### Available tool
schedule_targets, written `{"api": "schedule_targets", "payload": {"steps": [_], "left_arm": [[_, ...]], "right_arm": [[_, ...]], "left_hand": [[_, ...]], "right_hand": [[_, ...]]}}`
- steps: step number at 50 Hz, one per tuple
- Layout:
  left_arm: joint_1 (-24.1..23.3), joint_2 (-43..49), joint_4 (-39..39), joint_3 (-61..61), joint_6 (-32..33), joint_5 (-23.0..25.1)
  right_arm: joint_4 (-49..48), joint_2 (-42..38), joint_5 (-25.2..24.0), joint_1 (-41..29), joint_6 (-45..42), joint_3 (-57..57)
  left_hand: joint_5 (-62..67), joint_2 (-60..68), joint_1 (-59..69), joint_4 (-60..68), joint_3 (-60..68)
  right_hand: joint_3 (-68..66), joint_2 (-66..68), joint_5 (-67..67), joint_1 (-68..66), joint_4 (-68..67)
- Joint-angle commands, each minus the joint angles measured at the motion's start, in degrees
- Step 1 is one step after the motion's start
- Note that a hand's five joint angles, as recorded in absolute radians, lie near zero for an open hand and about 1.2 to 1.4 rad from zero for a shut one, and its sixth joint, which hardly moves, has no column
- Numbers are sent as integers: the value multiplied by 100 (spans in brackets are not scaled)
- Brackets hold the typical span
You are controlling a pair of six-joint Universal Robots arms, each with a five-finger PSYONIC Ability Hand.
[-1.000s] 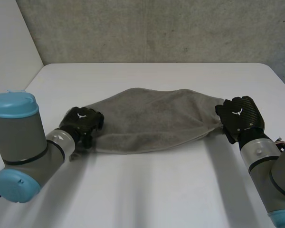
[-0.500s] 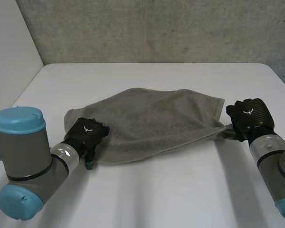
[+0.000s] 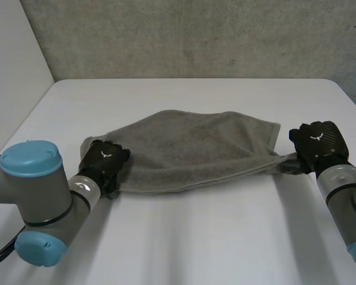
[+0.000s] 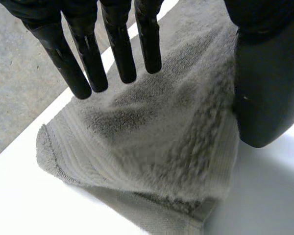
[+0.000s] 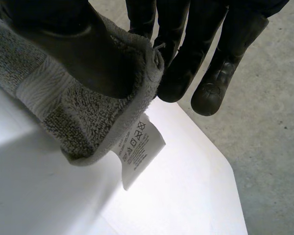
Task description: Fold the towel.
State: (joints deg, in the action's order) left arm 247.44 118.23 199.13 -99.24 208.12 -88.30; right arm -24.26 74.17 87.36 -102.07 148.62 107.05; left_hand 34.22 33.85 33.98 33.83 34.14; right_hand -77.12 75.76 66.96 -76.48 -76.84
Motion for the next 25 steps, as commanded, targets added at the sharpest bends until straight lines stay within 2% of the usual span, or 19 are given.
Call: {"api": "schedule_targets", "payload": {"steps": [1, 8, 14, 16, 17, 18, 19, 20, 21, 25], "left_arm": [[182, 86, 3, 133, 1, -118], [445, -141, 152, 151, 1, -337], [507, -388, 144, 124, 1, -346], [498, -555, 100, 107, 1, -337], [498, -555, 100, 106, 1, -337], [498, -616, 91, 98, 1, -337], [498, -617, 91, 98, 1, -337], [498, -678, 91, 98, 1, -276], [498, -731, 56, 106, 27, -250], [480, -828, -32, 133, 177, -241]], "right_arm": [[9, 63, 0, 214, -8, -70], [167, 133, 9, 381, 0, -193], [325, 177, 0, 478, 9, -263], [395, 238, -9, 478, 9, -281], [396, 238, -9, 478, 9, -281], [439, 282, 0, 469, 1, -298], [440, 282, 0, 469, 1, -299], [501, 317, -9, 469, 1, -307], [571, 396, -9, 452, -8, -325], [791, 660, -18, 434, -8, -466]], "left_hand": [[-1012, 25, 12, 28, -4], [-676, 361, 349, 364, 333], [-558, 479, 467, 482, 451], [863, 1899, 1887, 1902, 1871], [872, 1909, 1896, 1911, 1880], [2088, 3124, 3112, 3127, 3096], [2100, 3137, 3124, 3139, 3108], [3232, 4269, 4257, 4272, 4241], [3575, 4611, 4599, 4614, 4583], [3578, 4615, 4602, 4617, 4586]], "right_hand": [[-288, 424, 304, -352, -316], [-288, 424, 304, -352, -316], [-288, 424, 304, -352, -316], [-288, 424, 304, -352, -316], [-288, 424, 304, -352, -316], [-288, 424, 304, -352, -316], [-288, 424, 304, -352, -316], [-288, 424, 304, -352, -316], [-288, 424, 304, -352, -316], [-288, 424, 304, -352, -316]]}}
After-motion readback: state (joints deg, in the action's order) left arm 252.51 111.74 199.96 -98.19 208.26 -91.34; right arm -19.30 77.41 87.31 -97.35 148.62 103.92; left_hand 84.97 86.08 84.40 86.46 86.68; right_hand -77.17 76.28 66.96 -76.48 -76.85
